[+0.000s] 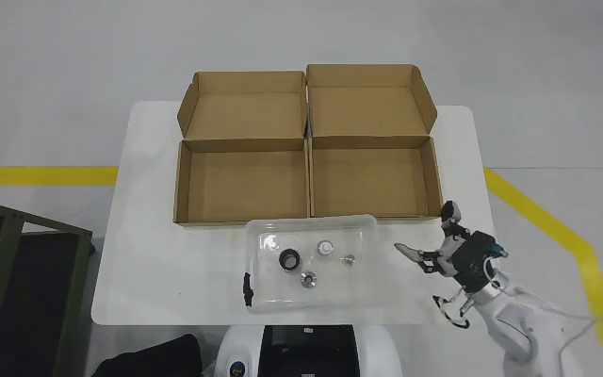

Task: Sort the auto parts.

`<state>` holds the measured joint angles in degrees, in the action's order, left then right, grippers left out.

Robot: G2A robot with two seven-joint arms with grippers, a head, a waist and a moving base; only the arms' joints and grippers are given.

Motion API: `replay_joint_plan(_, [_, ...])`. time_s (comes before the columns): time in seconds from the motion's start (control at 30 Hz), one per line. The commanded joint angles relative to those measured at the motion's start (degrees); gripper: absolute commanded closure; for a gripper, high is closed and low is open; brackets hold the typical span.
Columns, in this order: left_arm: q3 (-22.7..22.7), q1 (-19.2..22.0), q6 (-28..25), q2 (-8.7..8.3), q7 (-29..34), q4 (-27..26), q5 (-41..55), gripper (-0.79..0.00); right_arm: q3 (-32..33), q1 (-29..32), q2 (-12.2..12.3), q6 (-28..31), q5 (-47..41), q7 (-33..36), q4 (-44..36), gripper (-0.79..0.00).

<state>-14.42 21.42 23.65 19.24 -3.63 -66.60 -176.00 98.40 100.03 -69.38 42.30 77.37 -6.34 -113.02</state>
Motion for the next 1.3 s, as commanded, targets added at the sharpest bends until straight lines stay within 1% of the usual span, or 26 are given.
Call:
replay_joint_plan(0.0, [0.0,0.0,0.0,0.0,0.0,0.0,0.0,-0.785,-1.7,-1.0,0.1,1.0,0.5,2.2,-0.4,-0.785])
replay_joint_plan(0.27, [0.0,0.0,0.0,0.0,0.0,0.0,0.0,-0.785,-9.4,-3.9,0.4,3.8,2.9,9.7,-3.0,-0.785])
replay_joint_plan(0.5, [0.0,0.0,0.0,0.0,0.0,0.0,0.0,-0.785,-14.5,-6.0,0.7,5.9,6.1,13.9,-4.6,-0.785])
replay_joint_plan(0.73, [0.0,0.0,0.0,0.0,0.0,0.0,0.0,-0.785,-19.7,-8.7,1.0,7.9,8.6,17.8,-4.0,-0.785])
replay_joint_plan(1.0, [0.0,0.0,0.0,0.0,0.0,0.0,0.0,-0.785,-24.4,-12.0,0.9,6.6,9.1,20.8,-1.3,-0.785])
replay_joint_plan(1.27, [0.0,0.0,0.0,0.0,0.0,0.0,0.0,-0.785,-26.9,-14.6,1.0,4.9,9.1,24.2,0.7,-0.785])
